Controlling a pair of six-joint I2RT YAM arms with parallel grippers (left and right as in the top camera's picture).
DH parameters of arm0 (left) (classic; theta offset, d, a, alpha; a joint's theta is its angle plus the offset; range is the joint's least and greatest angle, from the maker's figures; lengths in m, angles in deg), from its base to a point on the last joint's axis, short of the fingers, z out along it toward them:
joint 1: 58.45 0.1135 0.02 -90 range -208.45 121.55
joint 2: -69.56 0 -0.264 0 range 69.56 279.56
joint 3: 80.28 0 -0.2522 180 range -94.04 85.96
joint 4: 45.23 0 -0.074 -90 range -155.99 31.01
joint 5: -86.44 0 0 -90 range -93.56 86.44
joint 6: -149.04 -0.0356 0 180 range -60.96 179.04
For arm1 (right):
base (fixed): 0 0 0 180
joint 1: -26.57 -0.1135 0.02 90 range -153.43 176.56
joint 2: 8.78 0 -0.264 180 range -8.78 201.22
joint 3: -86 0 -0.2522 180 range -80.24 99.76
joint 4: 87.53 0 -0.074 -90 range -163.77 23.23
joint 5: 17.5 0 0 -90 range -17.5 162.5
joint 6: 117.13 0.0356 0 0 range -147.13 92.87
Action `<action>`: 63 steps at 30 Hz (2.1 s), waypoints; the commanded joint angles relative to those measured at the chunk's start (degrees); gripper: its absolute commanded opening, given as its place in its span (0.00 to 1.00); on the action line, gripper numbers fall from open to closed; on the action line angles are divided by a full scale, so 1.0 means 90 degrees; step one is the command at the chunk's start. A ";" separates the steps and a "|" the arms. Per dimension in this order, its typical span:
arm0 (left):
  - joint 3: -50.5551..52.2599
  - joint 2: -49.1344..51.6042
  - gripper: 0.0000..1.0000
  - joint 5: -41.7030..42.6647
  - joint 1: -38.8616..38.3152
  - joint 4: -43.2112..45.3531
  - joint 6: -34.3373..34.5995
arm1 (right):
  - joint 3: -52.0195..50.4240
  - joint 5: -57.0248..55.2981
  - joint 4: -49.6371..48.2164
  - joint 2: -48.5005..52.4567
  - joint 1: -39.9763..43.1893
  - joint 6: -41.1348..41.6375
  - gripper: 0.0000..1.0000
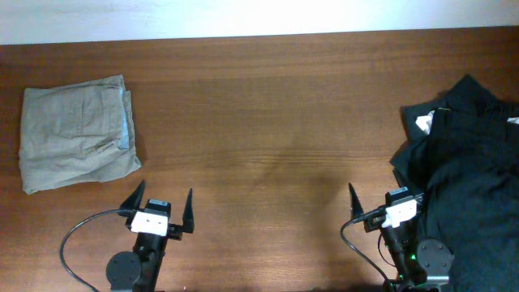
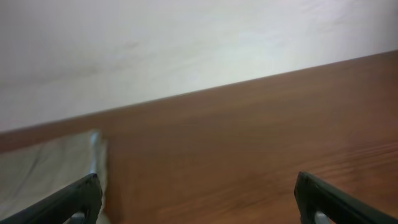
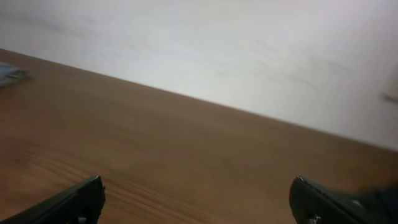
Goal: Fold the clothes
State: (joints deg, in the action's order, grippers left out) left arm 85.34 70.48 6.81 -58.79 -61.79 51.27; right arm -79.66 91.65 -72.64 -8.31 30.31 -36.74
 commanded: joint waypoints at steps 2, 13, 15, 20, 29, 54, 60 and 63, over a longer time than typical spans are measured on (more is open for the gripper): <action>-0.0002 0.0019 0.99 0.0993 0.0000 0.0755 -0.0095 | -0.0024 0.1537 -0.0527 0.0007 0.0044 0.1277 0.99; -0.5780 0.5404 0.99 -0.0291 0.0002 -0.2239 0.0044 | 0.5501 0.0355 0.3242 0.4549 0.0046 0.1766 0.99; -0.7237 0.6948 0.99 -0.0238 0.0000 -0.3361 0.0046 | 0.7101 0.0345 0.4384 0.6003 0.0046 0.1766 0.99; -0.8366 0.8578 0.99 0.0078 -0.0005 -0.4325 0.0095 | 0.8510 0.0563 0.5661 0.7958 0.0053 0.1766 0.99; -0.8364 0.8986 0.99 0.0996 -0.0374 -0.4884 0.0114 | 0.8612 -0.2331 0.4133 1.1062 0.2115 0.3339 0.98; -0.8364 1.0100 0.99 0.0971 -0.1297 -0.4745 0.0112 | 0.8650 -0.1239 0.3393 1.0399 0.2579 0.3266 0.04; -0.9141 0.9879 0.99 0.0580 -0.0821 -0.5559 0.0114 | 0.8956 0.1593 0.2606 1.0166 -0.0216 0.3327 0.04; -0.9957 0.9420 0.99 0.0155 -0.0187 -0.6139 0.0090 | 0.9032 -0.0228 0.2470 1.0224 -0.3973 0.3130 0.04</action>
State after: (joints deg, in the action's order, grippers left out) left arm 0.38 159.60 11.42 -63.64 -115.34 51.97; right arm 0.57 98.36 -50.41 85.47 10.62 -7.06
